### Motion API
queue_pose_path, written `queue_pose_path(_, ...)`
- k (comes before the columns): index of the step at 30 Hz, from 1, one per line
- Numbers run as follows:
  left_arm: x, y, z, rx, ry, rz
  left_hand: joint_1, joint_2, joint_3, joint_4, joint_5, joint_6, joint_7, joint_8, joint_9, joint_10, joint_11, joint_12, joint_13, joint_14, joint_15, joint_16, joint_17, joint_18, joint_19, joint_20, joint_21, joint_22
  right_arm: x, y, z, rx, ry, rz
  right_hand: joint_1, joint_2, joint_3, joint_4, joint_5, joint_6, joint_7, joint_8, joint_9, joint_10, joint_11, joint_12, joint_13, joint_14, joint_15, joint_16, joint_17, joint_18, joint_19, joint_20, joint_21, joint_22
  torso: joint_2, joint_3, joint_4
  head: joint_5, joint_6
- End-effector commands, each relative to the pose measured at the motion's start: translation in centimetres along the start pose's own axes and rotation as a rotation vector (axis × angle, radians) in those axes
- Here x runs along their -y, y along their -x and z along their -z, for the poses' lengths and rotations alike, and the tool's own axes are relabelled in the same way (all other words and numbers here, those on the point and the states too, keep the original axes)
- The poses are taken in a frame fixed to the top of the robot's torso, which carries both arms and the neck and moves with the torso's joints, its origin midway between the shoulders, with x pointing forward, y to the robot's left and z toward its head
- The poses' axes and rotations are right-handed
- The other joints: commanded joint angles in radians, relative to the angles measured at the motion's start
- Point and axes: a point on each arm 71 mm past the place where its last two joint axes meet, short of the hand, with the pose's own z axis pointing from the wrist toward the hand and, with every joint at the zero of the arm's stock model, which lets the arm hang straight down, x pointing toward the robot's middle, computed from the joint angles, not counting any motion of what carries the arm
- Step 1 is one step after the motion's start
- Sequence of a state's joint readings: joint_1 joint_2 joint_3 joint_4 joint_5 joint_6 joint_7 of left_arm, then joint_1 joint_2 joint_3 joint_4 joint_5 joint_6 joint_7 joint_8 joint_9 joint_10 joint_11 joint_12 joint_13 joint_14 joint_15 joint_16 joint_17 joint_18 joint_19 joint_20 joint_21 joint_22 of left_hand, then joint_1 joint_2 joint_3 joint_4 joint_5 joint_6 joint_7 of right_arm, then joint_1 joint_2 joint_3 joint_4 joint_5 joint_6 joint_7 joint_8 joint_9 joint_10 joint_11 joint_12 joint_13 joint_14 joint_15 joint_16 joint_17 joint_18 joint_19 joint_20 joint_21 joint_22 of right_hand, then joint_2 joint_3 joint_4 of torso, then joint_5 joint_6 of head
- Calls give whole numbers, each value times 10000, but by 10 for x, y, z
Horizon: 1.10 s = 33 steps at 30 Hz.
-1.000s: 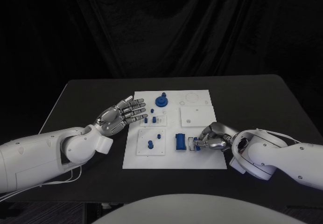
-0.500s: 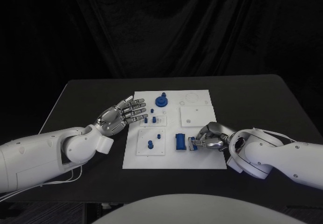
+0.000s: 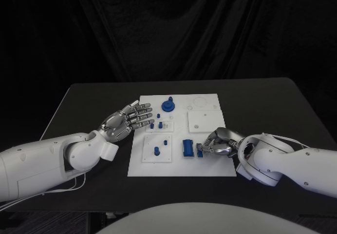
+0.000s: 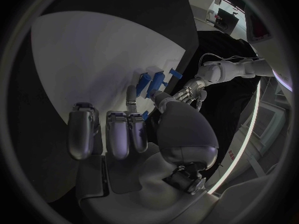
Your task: Assemble the parts on the task board
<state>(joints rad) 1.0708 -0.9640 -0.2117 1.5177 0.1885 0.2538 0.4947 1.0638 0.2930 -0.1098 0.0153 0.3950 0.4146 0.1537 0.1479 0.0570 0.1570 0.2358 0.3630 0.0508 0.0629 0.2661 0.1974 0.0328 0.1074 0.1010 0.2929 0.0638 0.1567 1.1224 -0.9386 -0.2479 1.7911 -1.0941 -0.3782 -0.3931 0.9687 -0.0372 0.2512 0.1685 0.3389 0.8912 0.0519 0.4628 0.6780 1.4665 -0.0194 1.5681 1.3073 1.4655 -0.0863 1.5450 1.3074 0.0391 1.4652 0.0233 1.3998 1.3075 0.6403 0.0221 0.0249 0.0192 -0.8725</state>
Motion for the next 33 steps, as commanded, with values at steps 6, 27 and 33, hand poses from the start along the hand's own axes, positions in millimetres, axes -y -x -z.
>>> queue_pose_path(6, -1, -1, 0, -185, -93, 115, -47, -3, 72, -10, 64, -45, 945, 29, -4, 40, -12, 15, 2, 32, 71, 31, 8, -178, 51, 13, 65, 16, 1, 0, 0, 126, -122, 201, -217, 85, -293, 320, -645, 5, 43, 35, -29, 1043, 35, 27, 2635, 861, 63, -44, 1527, 57, 433, 53, -65, 2030, -3, 1, 4, 16, -2)
queue_pose_path(27, -1, 1, 4, -100, -127, 116, -59, -2, 90, -4, 64, -50, 942, 30, -5, 37, -16, 24, 1, 34, 81, 41, 9, -187, 57, 13, 69, 21, 7, 4, 23, 189, 307, 98, 745, 143, -575, -253, -253, -328, -177, 1416, 1138, 1043, -156, 27, 2635, 871, -93, -6, 1586, 48, 460, -84, -36, 2050, -3, -2, -6, 72, -2)
queue_pose_path(33, -1, 1, 4, -76, -120, 105, -59, -2, 90, -4, 64, -50, 942, 30, -5, 37, -16, 24, 1, 34, 81, 41, 9, -187, 57, 13, 69, 21, 8, 2, 24, -25, 212, 331, 695, 183, -842, -117, -579, -511, -337, 2415, 2043, 1043, -297, 27, 2635, 865, -215, -10, 1550, 51, 456, -186, -59, 2045, -5, -2, -7, 67, -2)
